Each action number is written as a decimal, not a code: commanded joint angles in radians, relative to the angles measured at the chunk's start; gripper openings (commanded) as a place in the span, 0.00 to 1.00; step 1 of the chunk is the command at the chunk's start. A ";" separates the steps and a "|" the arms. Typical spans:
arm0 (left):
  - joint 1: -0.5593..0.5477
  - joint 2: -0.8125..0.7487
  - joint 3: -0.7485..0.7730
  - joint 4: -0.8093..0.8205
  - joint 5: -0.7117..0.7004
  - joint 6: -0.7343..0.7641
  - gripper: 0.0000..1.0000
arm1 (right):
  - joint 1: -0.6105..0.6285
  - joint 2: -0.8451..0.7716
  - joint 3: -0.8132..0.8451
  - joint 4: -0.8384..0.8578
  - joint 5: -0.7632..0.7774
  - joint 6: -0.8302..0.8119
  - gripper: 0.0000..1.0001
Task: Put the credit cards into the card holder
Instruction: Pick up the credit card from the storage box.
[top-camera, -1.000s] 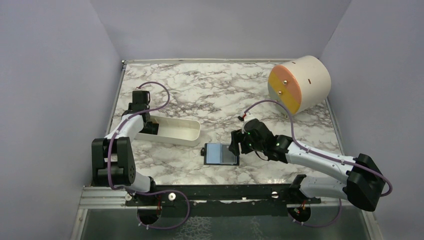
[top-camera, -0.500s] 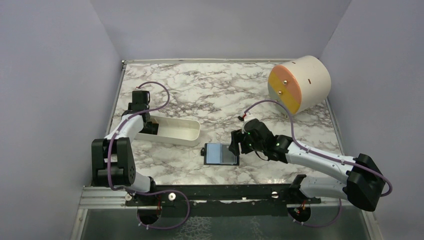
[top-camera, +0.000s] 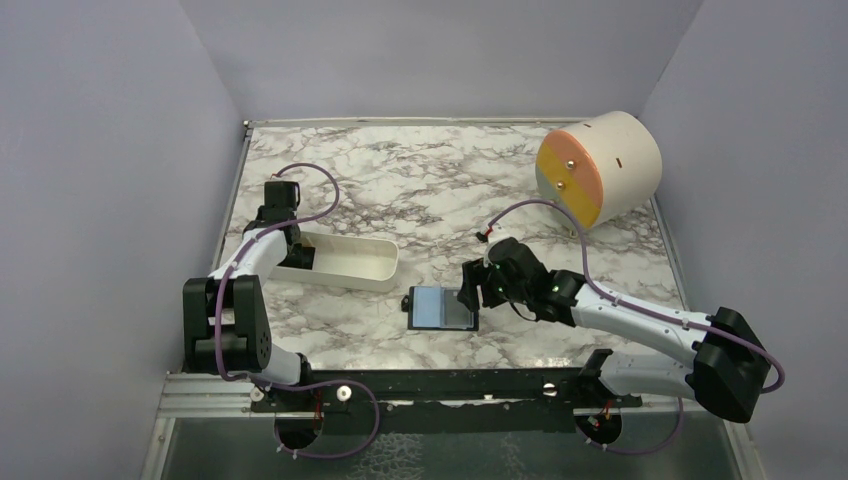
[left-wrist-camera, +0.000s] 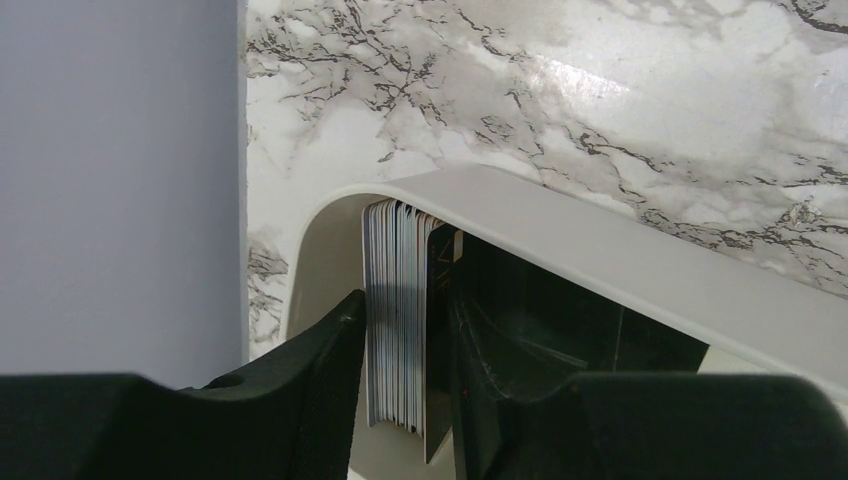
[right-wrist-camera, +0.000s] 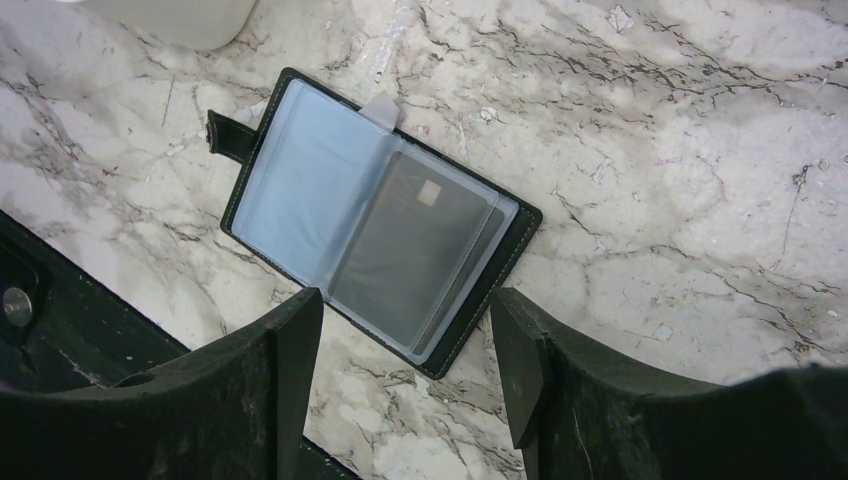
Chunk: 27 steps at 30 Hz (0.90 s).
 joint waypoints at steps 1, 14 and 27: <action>0.004 -0.029 0.026 -0.004 -0.036 0.008 0.31 | -0.004 -0.020 -0.010 0.023 0.002 -0.009 0.63; 0.004 -0.033 0.030 -0.009 -0.032 0.009 0.31 | -0.004 -0.016 -0.004 0.022 0.000 -0.014 0.63; 0.003 -0.030 0.037 -0.011 -0.051 0.005 0.38 | -0.004 -0.009 -0.002 0.024 0.000 -0.018 0.63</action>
